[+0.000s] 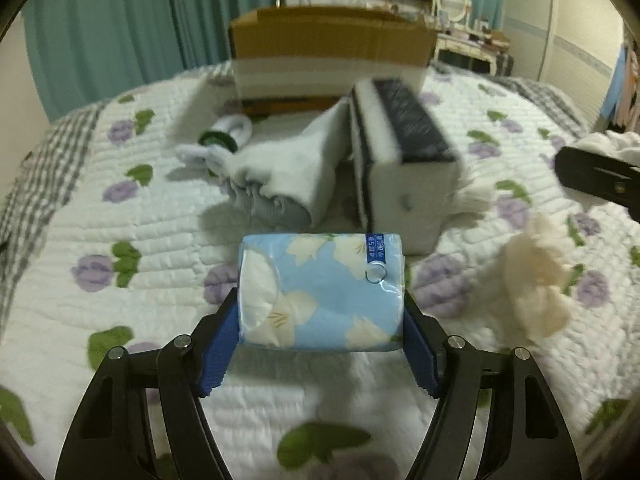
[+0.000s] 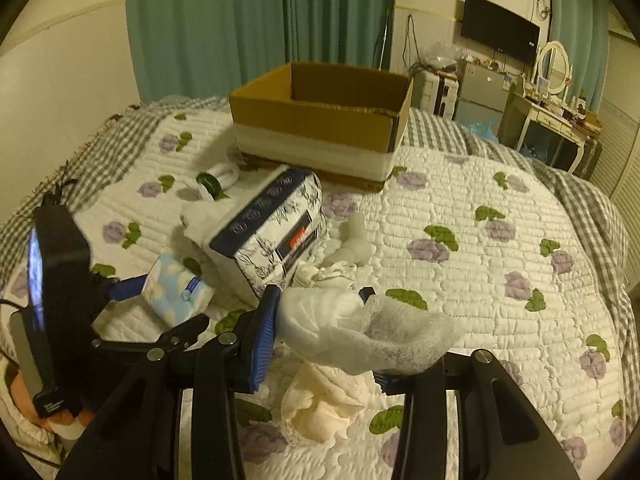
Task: Organize soft objects
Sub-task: 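Carry the mesh cloth with the right gripper while the left gripper carries the tissue pack into the box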
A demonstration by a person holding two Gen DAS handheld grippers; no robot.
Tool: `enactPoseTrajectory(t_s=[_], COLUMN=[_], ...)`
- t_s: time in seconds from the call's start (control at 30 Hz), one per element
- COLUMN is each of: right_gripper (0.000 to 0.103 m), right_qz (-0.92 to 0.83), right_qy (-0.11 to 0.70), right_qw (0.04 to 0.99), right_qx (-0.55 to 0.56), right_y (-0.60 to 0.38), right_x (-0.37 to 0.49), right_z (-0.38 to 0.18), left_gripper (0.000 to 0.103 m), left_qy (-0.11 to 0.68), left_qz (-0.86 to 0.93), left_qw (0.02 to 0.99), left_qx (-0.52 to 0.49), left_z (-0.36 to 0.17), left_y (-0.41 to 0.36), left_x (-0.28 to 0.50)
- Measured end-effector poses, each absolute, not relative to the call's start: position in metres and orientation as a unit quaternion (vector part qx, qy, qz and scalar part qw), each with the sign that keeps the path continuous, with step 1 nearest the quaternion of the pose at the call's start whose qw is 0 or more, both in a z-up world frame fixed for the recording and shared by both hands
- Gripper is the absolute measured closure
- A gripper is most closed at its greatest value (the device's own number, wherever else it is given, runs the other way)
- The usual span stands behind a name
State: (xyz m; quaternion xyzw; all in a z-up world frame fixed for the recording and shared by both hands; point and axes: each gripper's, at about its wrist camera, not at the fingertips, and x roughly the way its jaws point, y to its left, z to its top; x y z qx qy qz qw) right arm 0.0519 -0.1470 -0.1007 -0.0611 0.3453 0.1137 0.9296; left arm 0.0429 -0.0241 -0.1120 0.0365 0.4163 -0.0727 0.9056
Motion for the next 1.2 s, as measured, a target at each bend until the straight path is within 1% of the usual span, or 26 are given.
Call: enactPoseTrajectory(t_s=[0.2, 0.4, 0.57, 0.73, 0.9, 1.03, 1.2], right_gripper=[0.063, 0.063, 0.063, 0.063, 0.063, 0.064, 0.064], right_qz=[0.125, 0.136, 0.145, 0.139, 0.135, 0.134, 0.137], right_qy=[0.313, 0.266, 0.228, 0.199, 0.203, 0.227, 0.262], right_qw=[0.94, 0.951, 0.959, 0.963, 0.964, 0.959, 0.953], right_qx=[-0.055, -0.077, -0.084, -0.114, -0.111, -0.101, -0.068], right_y=[-0.146, -0.142, -0.139, -0.129, -0.123, -0.117, -0.119], right_x=[0.035, 0.031, 0.05, 0.092, 0.159, 0.227, 0.299], right_z=[-0.07, -0.021, 0.022, 0.057, 0.065, 0.049, 0.023], left_gripper=[0.031, 0.031, 0.031, 0.031, 0.031, 0.031, 0.031], left_qy=[0.372, 0.321, 0.279, 0.249, 0.251, 0.272, 0.282], left_qz=[-0.084, -0.069, -0.057, -0.055, -0.047, -0.044, -0.059], left_qw=[0.924, 0.944, 0.957, 0.965, 0.965, 0.959, 0.955], left_qx=[0.027, 0.036, 0.051, 0.059, 0.063, 0.069, 0.074], left_z=[-0.062, -0.003, 0.04, 0.065, 0.062, 0.04, 0.012], left_y=[-0.025, -0.03, -0.032, -0.03, -0.027, -0.027, -0.032], left_x=[0.019, 0.02, 0.041, 0.093, 0.164, 0.221, 0.266])
